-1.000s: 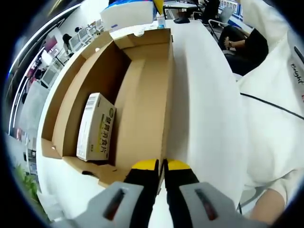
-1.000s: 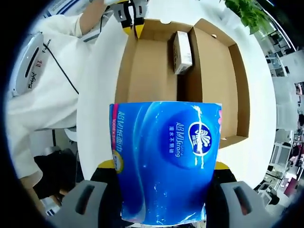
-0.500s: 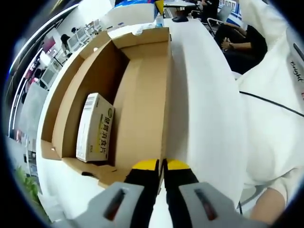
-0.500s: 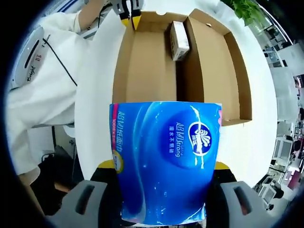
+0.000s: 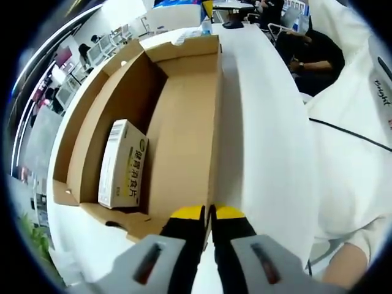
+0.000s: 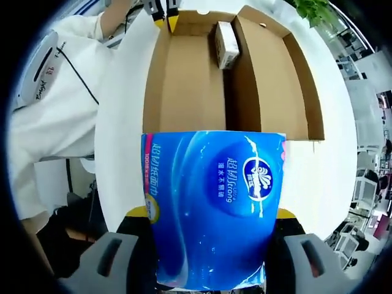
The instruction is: Operate the shoe box by opening the lid, removing the specified soft item, and placing it in the target area until the item is outside and the box remains undamaged.
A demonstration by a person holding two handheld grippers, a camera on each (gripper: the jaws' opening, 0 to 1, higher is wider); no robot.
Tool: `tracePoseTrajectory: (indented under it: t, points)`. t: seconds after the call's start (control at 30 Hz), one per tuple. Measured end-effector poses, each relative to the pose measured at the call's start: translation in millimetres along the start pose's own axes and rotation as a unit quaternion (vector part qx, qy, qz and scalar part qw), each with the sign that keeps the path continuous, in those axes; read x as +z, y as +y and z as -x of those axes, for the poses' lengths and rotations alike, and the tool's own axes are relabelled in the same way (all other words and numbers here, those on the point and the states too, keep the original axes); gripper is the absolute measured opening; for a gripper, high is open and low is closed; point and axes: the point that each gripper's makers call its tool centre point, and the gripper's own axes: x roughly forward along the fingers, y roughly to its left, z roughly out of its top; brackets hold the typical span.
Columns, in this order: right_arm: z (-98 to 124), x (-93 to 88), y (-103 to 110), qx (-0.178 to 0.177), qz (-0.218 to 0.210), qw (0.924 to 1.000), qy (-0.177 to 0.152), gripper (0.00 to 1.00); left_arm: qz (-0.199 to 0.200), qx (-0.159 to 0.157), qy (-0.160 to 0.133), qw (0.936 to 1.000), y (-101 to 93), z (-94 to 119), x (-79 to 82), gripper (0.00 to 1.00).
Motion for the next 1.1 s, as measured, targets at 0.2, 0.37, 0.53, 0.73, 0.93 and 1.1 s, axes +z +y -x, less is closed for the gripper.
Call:
tracePoseTrajectory:
  t: [0.2,0.37,0.53,0.73,0.93,1.1]
  points:
    - [-10,-11.8,-4,-0.002,-0.012,0.9999,0.006,0.69,-0.006,-0.001,-0.001,1.0000,0.1,0,0.1,0.04]
    - [-14,-16.0,-4,0.000,-0.015,0.9999,0.002,0.69,-0.004,-0.001,0.000,1.0000,-0.2,0,0.1,0.04]
    - [-21,-22.0,0,0.009,-0.015,0.9997,0.018,0.69,-0.004,-0.001,0.000,1.0000,-0.5,0,0.3,0.04]
    - [-27,-18.9,-1,0.011,-0.013,0.9998,0.009,0.69,-0.003,-0.001,0.001,1.0000,-0.9,1,0.3,0.04]
    - [-31,-20.0,-3,0.012,-0.010,0.9998,0.008,0.69,-0.002,-0.001,0.000,1.0000,-0.6,1,0.1,0.04]
    - [-35,-21.8,-4,0.009,-0.011,0.9999,0.008,0.69,-0.001,-0.002,0.001,1.0000,-0.8,1,-0.2,0.04]
